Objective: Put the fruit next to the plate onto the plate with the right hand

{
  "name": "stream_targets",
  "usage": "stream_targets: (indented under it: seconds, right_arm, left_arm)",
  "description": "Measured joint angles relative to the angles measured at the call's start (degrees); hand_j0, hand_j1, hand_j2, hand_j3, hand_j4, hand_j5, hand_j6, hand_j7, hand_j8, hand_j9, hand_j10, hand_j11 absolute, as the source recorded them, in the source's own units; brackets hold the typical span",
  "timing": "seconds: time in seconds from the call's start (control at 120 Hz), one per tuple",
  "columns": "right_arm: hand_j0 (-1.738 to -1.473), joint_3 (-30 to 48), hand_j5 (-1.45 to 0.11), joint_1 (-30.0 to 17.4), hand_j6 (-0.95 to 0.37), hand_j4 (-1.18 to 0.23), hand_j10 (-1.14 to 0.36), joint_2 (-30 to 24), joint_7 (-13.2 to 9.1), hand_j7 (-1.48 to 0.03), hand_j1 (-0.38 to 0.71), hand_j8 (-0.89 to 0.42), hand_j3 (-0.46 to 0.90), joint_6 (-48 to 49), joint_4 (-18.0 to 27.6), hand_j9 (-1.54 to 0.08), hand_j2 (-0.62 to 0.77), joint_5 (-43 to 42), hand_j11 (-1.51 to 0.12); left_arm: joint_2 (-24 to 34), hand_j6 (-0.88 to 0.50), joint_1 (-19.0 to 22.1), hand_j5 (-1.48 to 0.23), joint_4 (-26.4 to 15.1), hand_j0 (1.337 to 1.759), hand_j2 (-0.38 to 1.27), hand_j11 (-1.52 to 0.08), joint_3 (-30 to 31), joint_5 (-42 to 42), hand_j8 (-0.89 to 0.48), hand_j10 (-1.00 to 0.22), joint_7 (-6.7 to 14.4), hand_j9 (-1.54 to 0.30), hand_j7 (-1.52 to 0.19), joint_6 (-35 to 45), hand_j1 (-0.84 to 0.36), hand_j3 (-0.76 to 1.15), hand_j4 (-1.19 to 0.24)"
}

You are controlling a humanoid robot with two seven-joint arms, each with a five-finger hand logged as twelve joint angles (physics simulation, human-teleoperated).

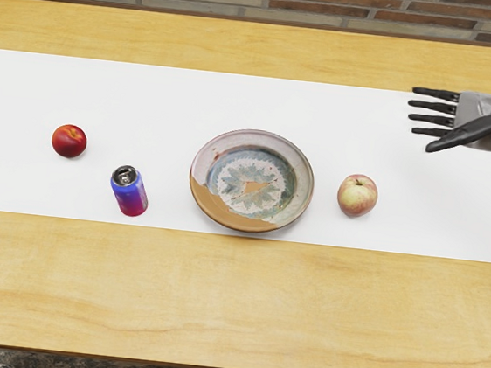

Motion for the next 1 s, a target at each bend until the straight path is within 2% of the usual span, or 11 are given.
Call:
stream_targets:
  seconds: [0.208, 0.408, 0.558, 0.742, 0.833, 1.0]
  right_arm:
    - [-1.658, 1.69, -0.04, -0.19, -0.03, -0.03, -0.03, -0.27, 0.52, -0.04, -0.31, -0.03, 0.00, 0.00, -0.13, -0.04, -0.01, 1.52, -0.04]
    - [-1.658, 4.92, -0.05, 0.42, -0.03, -0.03, -0.03, -2.68, 0.61, -0.05, -0.31, -0.03, 0.00, 0.00, 1.59, -0.05, -0.01, -7.66, -0.05]
    - [-1.658, 7.49, -0.05, 0.71, -0.04, -0.04, -0.04, -3.79, 1.20, -0.05, -0.30, -0.04, 0.00, 0.00, 12.53, -0.05, -0.01, -20.62, -0.05]
    - [-1.658, 8.78, -0.05, -0.23, -0.04, -0.04, -0.04, -5.04, 5.89, -0.05, -0.30, -0.04, 0.00, -0.76, 28.19, -0.05, -0.01, -36.77, -0.05]
    - [-1.658, 8.63, -0.06, -2.84, -0.05, -0.05, -0.05, -4.93, 7.19, -0.06, -0.30, -0.05, 0.00, -8.34, 35.26, -0.06, -0.01, -45.37, -0.06]
    - [-1.658, 7.50, -0.06, -7.96, -0.05, -0.05, -0.05, -3.87, 9.30, -0.06, -0.29, -0.05, 0.00, -21.67, 41.56, -0.06, -0.01, -54.99, -0.06]
  left_arm:
    - [0.00, -0.24, 0.00, -0.32, 0.00, 1.658, 0.05, -0.32, 0.00, 0.00, -0.24, -0.24, 0.00, -0.32, -0.32, 0.00, 0.06, 0.00, -0.24]
    - [0.00, -0.24, 0.00, -0.32, 0.00, 1.658, 0.05, -0.32, 0.00, 0.00, -0.24, -0.24, 0.00, -0.32, -0.32, 0.00, 0.06, 0.00, -0.24]
    - [0.00, -0.24, 0.00, -0.32, 0.00, 1.658, 0.05, -0.32, 0.00, 0.00, -0.24, -0.24, 0.00, -0.32, -0.32, 0.00, 0.06, 0.00, -0.24]
    - [0.00, -0.24, 0.00, -0.32, 0.00, 1.658, 0.05, -0.32, 0.00, 0.00, -0.24, -0.24, 0.00, -0.32, -0.32, 0.00, 0.06, 0.00, -0.24]
    - [0.00, -0.24, 0.00, -0.32, 0.00, 1.658, 0.05, -0.32, 0.00, 0.00, -0.24, -0.24, 0.00, -0.32, -0.32, 0.00, 0.06, 0.00, -0.24]
    - [0.00, -0.24, 0.00, -0.32, 0.00, 1.658, 0.05, -0.32, 0.00, 0.00, -0.24, -0.24, 0.00, -0.32, -0.32, 0.00, 0.06, 0.00, -0.24]
